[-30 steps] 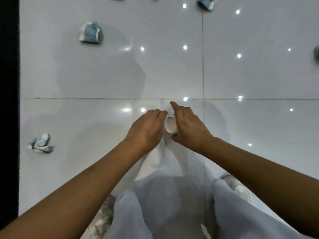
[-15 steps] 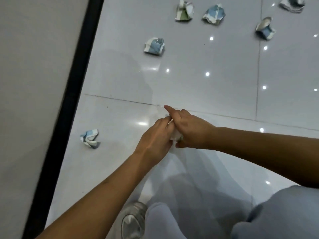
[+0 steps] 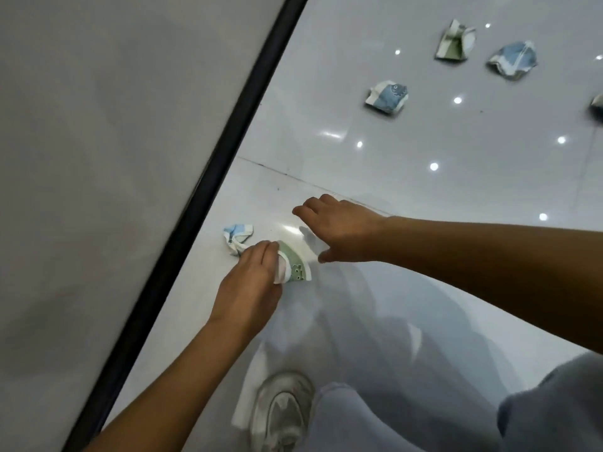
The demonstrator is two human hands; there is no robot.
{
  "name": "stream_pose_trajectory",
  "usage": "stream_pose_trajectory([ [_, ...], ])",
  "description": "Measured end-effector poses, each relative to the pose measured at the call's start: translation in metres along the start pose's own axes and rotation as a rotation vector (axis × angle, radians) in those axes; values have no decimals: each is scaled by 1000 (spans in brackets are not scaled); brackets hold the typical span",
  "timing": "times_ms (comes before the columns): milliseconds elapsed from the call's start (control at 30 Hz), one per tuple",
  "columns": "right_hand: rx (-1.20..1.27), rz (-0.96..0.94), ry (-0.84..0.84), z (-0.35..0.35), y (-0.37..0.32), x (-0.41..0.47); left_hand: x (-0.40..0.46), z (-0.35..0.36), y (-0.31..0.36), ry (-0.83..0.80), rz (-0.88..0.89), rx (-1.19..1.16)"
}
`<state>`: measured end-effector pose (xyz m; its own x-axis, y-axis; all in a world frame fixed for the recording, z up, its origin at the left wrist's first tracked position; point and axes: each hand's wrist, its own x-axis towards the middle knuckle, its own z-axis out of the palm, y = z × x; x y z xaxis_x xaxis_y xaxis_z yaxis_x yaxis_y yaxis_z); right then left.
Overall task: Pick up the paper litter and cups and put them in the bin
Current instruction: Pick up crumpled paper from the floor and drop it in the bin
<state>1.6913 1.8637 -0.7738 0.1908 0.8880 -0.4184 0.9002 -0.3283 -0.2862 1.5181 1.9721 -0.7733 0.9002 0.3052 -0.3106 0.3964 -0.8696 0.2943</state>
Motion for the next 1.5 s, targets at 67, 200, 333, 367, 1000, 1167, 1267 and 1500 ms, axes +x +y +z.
stream_pose_trajectory([
  [67, 13, -2, 7, 1, -18, 23, -11, -7, -24, 16, -54, 8],
  [200, 85, 20, 4, 15, -55, 67, -31, -20, -62, 15, -170, 41],
  [333, 117, 51, -5, 35, -81, 99, -44, -22, -90, 5, -266, 76],
  [367, 104, 47, 0, 41, -86, 103, -47, -22, -95, 4, -297, 79],
  [1000, 264, 147, 135, -73, -26, -30, -27, -109, 29, -58, -250, 141],
  [1167, 325, 249, 100, -142, -28, -143, -63, -192, 134, -19, -204, 112],
  [1267, 321, 300, 67, -178, -43, -213, -106, -244, 192, 35, -191, 12],
  [1500, 334, 185, 14, -282, -129, -330, -254, -356, 284, 119, -261, -47],
])
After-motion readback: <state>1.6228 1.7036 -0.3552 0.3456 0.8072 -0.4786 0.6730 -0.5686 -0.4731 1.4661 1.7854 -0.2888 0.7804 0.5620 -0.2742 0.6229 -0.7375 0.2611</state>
